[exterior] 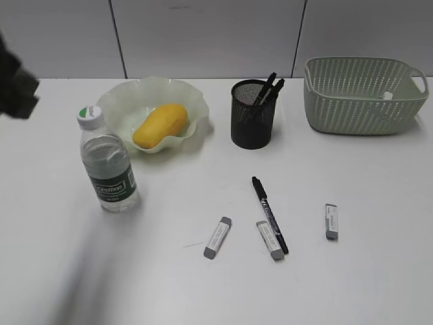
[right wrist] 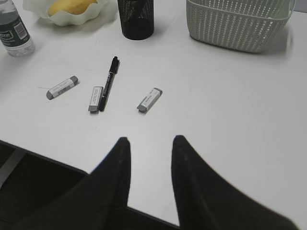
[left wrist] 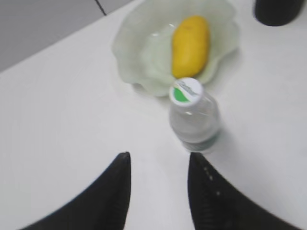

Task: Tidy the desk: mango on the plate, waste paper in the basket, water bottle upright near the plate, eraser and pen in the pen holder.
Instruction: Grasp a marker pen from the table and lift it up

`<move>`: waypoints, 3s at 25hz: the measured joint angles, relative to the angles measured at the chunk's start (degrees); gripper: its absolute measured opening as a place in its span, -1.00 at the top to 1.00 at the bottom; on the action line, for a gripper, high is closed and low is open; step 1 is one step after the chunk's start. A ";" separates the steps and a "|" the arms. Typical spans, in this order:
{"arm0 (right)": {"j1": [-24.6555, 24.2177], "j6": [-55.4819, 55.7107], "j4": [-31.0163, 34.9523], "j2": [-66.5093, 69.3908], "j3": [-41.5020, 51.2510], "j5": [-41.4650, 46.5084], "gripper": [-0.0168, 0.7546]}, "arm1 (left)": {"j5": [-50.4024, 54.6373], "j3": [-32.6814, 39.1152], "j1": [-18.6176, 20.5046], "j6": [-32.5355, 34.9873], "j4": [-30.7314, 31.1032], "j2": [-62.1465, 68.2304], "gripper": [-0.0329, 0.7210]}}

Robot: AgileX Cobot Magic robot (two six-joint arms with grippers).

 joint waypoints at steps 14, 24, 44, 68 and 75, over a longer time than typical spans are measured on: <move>0.00 0.00 0.01 -0.02 0.00 0.00 0.32 | 14.27 18.51 -0.11 10.02 -21.99 -57.38 -0.40; 0.00 -0.29 0.01 0.30 0.00 -0.19 0.33 | 16.20 20.58 -0.04 12.48 -25.16 -59.93 -0.43; 1.10 2.48 3.17 95.55 -28.64 -27.30 -0.38 | 16.37 20.65 29.49 12.54 -26.10 -63.31 -0.29; 5.18 2.70 5.79 123.07 -47.92 -20.21 0.63 | 16.37 20.65 29.49 12.54 -26.16 -63.31 -0.19; 5.22 2.65 1.84 100.69 -32.60 -53.03 0.63 | 16.37 20.65 29.49 12.59 -26.16 -63.31 -0.11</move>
